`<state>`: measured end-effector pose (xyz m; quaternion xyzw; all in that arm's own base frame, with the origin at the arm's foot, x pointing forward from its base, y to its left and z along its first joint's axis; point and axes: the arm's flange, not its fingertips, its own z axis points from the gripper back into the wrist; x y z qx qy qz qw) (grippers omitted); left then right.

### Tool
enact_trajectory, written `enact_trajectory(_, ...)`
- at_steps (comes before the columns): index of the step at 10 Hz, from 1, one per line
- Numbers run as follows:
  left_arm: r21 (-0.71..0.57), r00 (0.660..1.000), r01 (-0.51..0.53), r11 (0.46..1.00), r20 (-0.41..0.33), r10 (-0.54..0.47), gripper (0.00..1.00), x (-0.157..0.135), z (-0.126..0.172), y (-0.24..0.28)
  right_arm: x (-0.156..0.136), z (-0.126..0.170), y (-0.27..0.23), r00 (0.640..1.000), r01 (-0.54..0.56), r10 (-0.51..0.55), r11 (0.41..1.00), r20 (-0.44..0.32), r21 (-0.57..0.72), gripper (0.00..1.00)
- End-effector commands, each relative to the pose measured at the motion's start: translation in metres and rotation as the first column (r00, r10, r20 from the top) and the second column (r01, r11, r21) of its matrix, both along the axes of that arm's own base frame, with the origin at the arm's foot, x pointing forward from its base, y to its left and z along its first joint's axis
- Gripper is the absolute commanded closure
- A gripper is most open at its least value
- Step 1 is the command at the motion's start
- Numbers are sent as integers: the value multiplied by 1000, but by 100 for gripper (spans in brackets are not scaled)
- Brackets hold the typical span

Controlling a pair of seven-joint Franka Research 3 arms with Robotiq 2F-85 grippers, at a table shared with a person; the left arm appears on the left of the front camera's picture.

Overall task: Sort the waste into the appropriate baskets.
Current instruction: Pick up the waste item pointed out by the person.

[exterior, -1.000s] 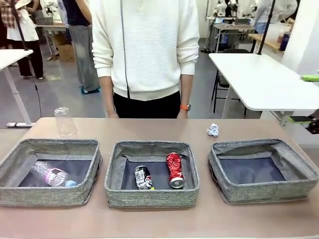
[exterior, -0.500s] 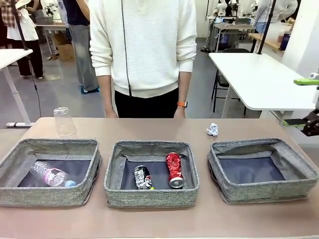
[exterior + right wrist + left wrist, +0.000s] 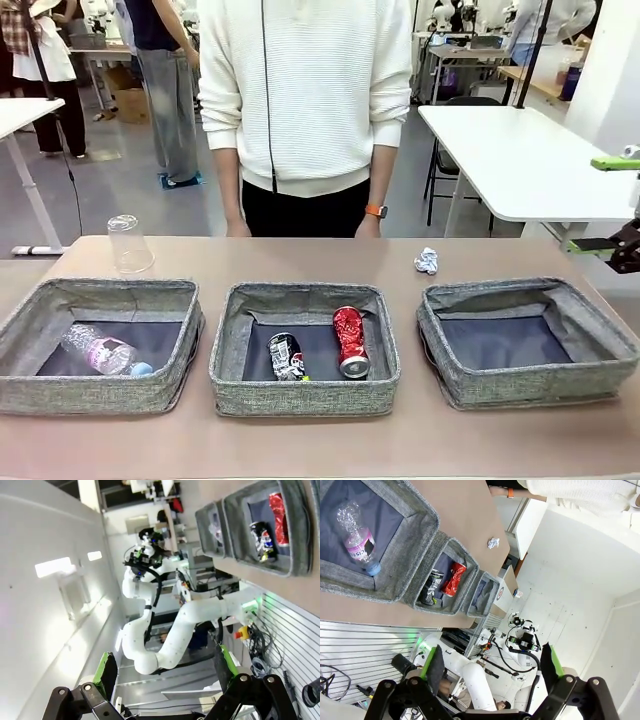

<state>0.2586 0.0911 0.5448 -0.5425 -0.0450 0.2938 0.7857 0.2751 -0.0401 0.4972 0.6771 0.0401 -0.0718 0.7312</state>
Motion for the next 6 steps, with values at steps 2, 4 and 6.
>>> enact_trajectory(2, -1, 1000, 5, 1000, 13, -5, 0, -1, 0, 1, 0, 6, 1, 1000, 2, -2, 1000, 3, 17, 0)
enact_trajectory(4, -1, 1000, 5, 1000, 13, -5, 0, -1, 0, 1, 0, 6, 1, 1000, 2, -2, 1000, 3, 17, 0)
enact_trajectory(6, -1, 1000, 5, 1000, 13, -5, 0, -1, 0, 1, 0, 6, 1, 1000, 2, -2, 1000, 3, 17, 0)
